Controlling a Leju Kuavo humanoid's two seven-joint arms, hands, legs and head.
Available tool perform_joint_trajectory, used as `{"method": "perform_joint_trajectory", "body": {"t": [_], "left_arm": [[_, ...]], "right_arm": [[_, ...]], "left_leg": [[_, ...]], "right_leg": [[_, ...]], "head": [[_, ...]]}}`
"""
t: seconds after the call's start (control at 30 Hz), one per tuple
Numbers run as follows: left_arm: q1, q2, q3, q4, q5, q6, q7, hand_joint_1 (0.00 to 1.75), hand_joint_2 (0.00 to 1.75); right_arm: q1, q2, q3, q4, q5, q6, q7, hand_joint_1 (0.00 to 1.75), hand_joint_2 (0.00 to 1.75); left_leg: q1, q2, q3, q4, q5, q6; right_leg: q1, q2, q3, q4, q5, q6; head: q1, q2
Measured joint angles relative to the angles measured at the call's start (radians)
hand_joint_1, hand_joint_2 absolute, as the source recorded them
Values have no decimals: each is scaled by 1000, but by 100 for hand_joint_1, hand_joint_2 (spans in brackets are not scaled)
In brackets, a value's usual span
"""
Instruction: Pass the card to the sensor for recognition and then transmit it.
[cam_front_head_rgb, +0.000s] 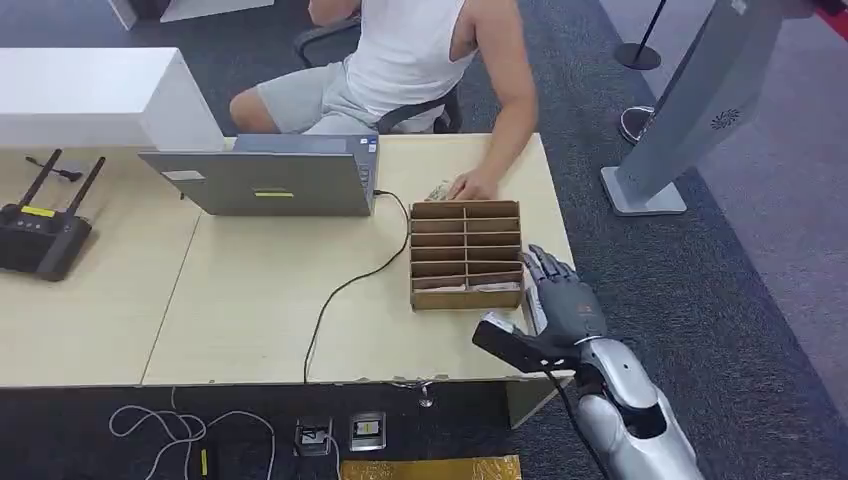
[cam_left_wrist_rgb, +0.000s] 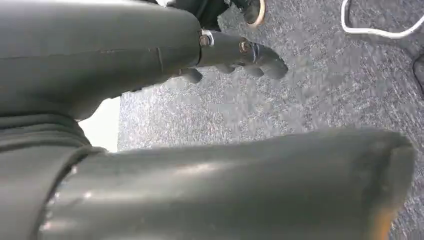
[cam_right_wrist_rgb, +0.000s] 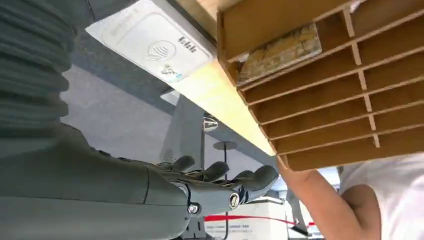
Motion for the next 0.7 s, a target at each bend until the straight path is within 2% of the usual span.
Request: {"method": "perform_joint_trajectory", "body": {"t": [0.7], "left_arm": [[-1,-13,0,0,-22,2,-1,0,0]], "right_arm": [[-47,62,0,155,-10,-67,-40,0,175]], "left_leg": [[0,0,0,0,0,0]], "right_leg": [[0,0,0,0,0,0]], "head": [[0,0]]}}
